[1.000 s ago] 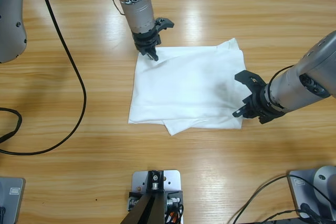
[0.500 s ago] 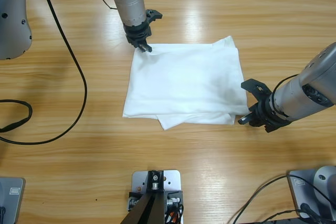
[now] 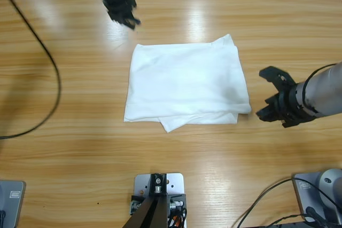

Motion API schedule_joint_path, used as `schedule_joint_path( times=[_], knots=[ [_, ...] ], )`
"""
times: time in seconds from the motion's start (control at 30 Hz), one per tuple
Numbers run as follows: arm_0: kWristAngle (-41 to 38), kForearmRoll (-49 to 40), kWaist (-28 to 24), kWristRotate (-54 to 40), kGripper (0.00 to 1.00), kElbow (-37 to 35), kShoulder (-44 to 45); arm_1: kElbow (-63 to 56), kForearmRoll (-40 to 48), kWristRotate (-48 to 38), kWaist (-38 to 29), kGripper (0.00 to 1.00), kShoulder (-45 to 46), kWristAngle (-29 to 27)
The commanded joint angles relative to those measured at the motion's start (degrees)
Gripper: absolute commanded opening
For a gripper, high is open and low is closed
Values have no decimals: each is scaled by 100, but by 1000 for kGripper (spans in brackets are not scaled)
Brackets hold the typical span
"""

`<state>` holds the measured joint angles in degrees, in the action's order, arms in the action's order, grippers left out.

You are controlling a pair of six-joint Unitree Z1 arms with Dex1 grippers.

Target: Fold clothes

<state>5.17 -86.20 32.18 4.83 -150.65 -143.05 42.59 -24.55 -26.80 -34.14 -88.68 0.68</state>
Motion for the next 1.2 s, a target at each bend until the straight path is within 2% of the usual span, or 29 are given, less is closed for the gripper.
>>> schedule_joint_path(
  times=[0.03, 0.17, 0.2, 0.23, 0.3, 0.43, 0.53, 0.6, 0.63, 0.8, 0.87, 0.97, 1.2],
  knots=[
    [-1592, 377, -497, 130, 549, 2528, 1479, 65, -438, -62, -58, 1000, 585, -68],
    [-2768, 2668, -914, 598, 557, 5991, 2869, -26, -573, -129, -58, 1000, 817, 2],
    [-2893, 3091, -961, 703, 626, 6622, 3145, -31, -605, -148, -63, 1000, 874, 21],
    [-3009, 3508, -982, 874, 716, 7174, 3388, -31, -637, -155, -66, 1000, 925, 35],
    [-3137, 4433, -986, 1452, 767, 8106, 3695, -31, -689, -185, -77, 1000, 997, 37],
    [-3399, 6539, -942, 2839, 784, 9380, 3519, -35, -830, -296, -221, 1000, 1062, 13],
    [-3343, 7423, -815, 3361, 784, 9672, 3087, -63, -863, -382, -339, 1000, 1084, -24],
    [-3180, 7579, -692, 3497, 814, 9677, 2862, -66, -874, -421, -374, 1000, 1128, -38],
    [-3104, 7623, -622, 3548, 871, 9672, 2776, -66, -884, -444, -393, 1000, 1167, -54],
    [-3009, 7662, -249, 3904, 858, 9414, 2524, -177, -920, -484, -400, 1000, 1281, -126],
    [-3039, 7669, -183, 4024, 799, 9389, 2426, -181, -920, -495, -406, 1000, 1320, -160],
    [-3039, 7671, -174, 4078, 572, 9338, 2347, -189, -920, -510, -404, 1000, 1336, -193],
    [-3209, 7671, -174, 4156, 568, 9169, 2254, -184, -902, -510, -406, 1000, 1318, -226]
  ],
)
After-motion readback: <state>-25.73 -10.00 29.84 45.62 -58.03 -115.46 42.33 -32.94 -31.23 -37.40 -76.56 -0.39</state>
